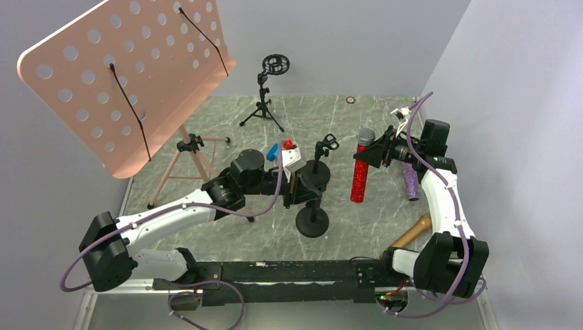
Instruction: Attach the microphones to the stand
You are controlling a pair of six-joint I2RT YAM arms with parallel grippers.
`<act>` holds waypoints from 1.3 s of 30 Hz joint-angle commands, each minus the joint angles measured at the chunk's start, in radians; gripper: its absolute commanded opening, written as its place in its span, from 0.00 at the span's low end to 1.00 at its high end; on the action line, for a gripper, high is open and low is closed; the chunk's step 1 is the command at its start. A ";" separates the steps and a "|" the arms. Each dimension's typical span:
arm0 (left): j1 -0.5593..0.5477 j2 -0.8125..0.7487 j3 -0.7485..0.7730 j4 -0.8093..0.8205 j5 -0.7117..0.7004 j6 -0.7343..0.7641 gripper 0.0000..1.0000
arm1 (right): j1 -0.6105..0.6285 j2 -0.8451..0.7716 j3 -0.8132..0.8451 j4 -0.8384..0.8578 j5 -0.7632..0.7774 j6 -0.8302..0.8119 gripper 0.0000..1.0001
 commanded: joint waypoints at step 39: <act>0.101 0.252 0.208 -0.183 0.142 -0.180 0.03 | -0.005 -0.017 0.037 0.022 -0.049 -0.013 0.10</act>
